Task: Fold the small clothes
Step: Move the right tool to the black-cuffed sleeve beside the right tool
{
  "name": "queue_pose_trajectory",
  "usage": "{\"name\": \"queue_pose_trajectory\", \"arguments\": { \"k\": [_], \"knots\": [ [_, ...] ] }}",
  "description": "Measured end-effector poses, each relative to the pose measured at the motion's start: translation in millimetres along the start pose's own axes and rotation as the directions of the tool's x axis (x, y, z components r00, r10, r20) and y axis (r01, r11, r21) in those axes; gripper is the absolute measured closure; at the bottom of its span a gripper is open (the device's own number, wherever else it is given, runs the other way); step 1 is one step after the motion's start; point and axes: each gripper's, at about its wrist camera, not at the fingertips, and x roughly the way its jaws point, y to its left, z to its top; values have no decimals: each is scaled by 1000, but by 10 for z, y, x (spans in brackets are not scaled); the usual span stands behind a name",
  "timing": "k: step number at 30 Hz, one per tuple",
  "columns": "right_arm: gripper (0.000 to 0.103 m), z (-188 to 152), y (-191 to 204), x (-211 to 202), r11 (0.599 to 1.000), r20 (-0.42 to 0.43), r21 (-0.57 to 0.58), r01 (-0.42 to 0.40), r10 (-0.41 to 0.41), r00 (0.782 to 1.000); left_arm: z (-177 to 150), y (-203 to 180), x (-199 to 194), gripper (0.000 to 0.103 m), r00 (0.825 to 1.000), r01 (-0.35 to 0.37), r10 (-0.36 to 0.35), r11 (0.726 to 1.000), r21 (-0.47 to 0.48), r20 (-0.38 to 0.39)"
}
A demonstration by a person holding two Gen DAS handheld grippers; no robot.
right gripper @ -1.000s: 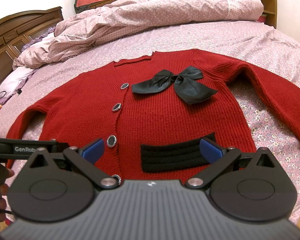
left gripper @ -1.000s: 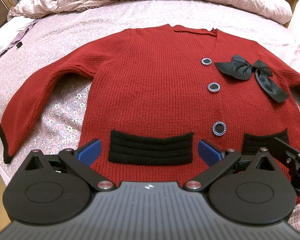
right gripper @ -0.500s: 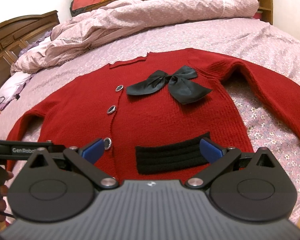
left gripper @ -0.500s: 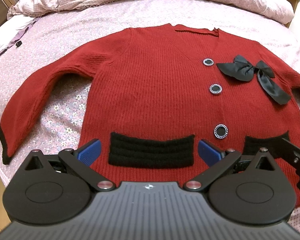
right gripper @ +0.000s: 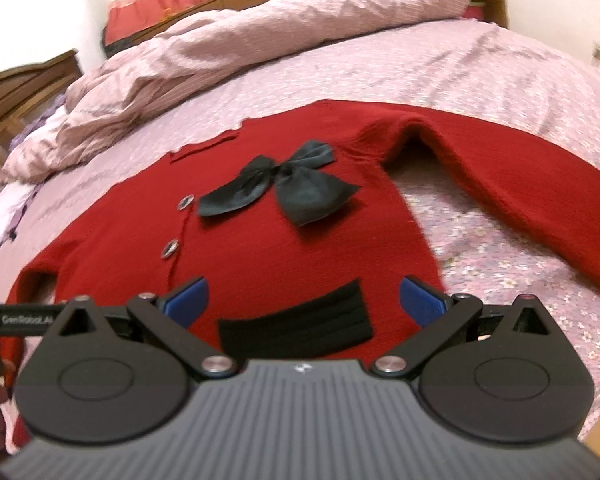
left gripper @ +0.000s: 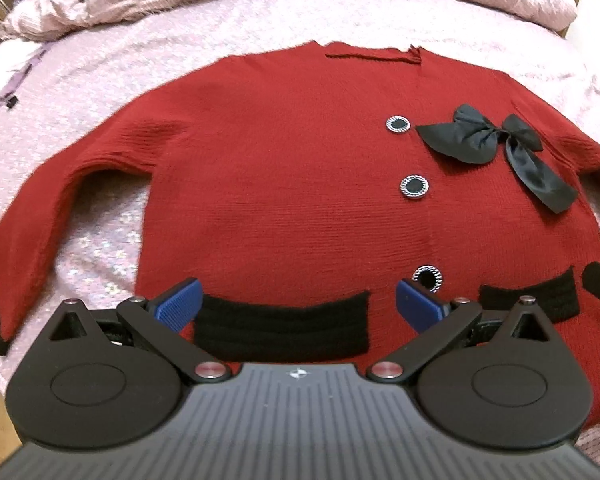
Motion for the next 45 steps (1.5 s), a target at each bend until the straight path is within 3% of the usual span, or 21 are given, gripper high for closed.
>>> {"name": "queue_pose_trajectory", "arguments": {
  "k": [13,24,33,37,45],
  "knots": [
    [0,226,-647,64,978,34,186,94,-102,994,265,-289,289,0,998,16,-15,1000,16,-66],
    [0,265,-1360,229,870,36,473,139,-177,984,359,-511,495,0,995,-7,12,999,49,-100],
    [0,238,-1537,305,816,48,569,106,-162,986,390,-641,647,0,991,-19,28,998,65,-131],
    [0,177,-1563,272,788,37,613,64,-110,993,387,-621,682,0,990,-12,19,998,55,-140],
    [0,123,-1701,286,708,109,706,-10,-95,990,382,-619,735,0,989,-4,11,999,48,-148]
  ]
}}
